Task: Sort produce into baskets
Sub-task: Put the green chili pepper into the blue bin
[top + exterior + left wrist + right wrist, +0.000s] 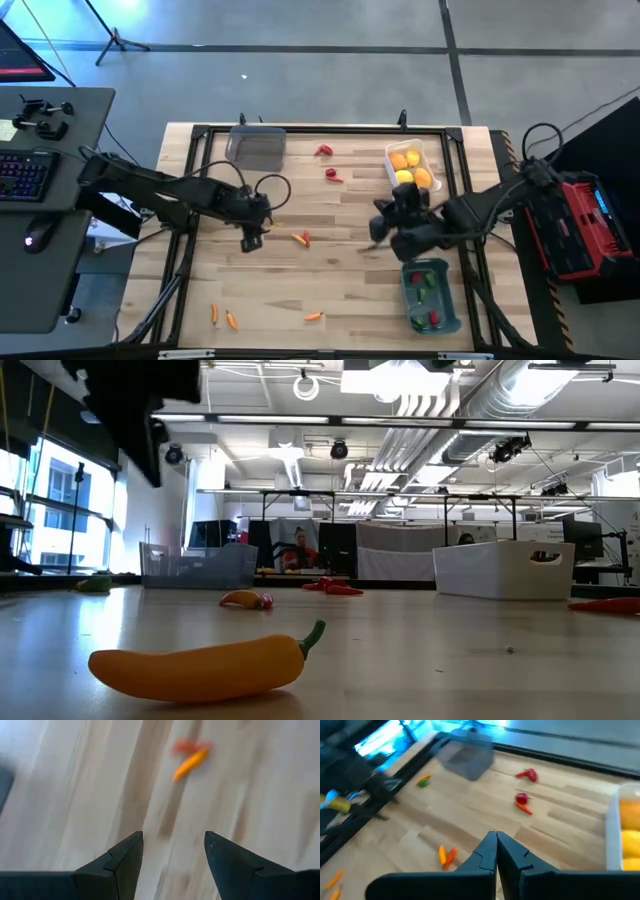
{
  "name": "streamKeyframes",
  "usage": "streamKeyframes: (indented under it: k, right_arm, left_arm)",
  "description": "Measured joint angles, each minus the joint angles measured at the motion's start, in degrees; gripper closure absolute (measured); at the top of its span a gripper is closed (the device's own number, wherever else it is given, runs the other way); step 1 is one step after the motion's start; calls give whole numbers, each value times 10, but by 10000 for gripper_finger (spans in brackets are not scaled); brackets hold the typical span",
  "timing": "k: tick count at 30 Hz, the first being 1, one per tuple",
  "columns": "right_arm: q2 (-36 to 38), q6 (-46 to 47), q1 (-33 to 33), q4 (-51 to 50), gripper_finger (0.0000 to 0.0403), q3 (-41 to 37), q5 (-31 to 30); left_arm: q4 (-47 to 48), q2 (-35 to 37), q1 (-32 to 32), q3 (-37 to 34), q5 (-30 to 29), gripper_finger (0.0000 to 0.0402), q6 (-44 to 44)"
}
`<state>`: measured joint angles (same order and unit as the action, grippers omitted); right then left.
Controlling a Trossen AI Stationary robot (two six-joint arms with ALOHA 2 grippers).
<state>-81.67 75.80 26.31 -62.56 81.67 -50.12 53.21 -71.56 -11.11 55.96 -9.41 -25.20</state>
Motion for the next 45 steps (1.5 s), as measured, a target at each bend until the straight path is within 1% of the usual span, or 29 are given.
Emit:
streamKeyframes:
  k: [2,5,8,10,13,15,17,20,22,24,27,30,33,36,39,43,45]
  right_arm:
    - [0,40,-27,-20,403,0,22]
    - [-5,88,-65,-62,403,0,61]
    - [-17,83,-103,-104,403,-7,122]
    - [-15,58,-128,-97,403,-37,172]
    - [-5,-11,-160,3,403,-115,241]
    - [4,-62,-179,101,403,-179,294]
    - [11,-109,-194,220,403,-248,352]
    - [15,-147,-214,371,403,-347,422]
    - [14,-164,-224,445,403,-397,467]
    - [14,-176,-229,503,403,-434,497]
    - [19,-193,-227,545,403,-456,508]
    - [29,-241,-221,577,403,-449,505]
    - [41,-308,-222,598,403,-421,503]
    - [48,-357,-230,596,403,-389,491]
    - [50,-383,-241,594,403,-357,473]
    - [50,-419,-249,594,403,-328,472]
    - [50,-424,-248,589,403,-321,470]
  left_arm:
    - [60,-8,15,-2,-1,202,-39]
    - [103,-11,50,-46,1,202,-64]
    - [100,0,93,-110,27,202,-106]
    - [102,5,125,-147,41,202,-151]
    - [77,8,164,-174,41,202,-231]
    - [58,8,184,-171,42,202,-229]
    - [57,6,204,-157,35,202,-201]
    - [90,1,241,-139,-22,202,-182]
    - [117,0,279,-139,-45,202,-195]
    - [118,-1,320,-144,-41,202,-214]
    - [94,-1,363,-149,-25,202,-222]
    - [74,-2,383,-149,-24,202,-227]
    - [72,-11,394,-149,-23,202,-251]
    - [55,-26,397,-149,-28,202,-262]
    - [42,-52,405,-149,-34,202,-251]
    - [47,-94,409,-149,-34,202,-236]
    - [45,-106,409,-150,-48,202,-237]
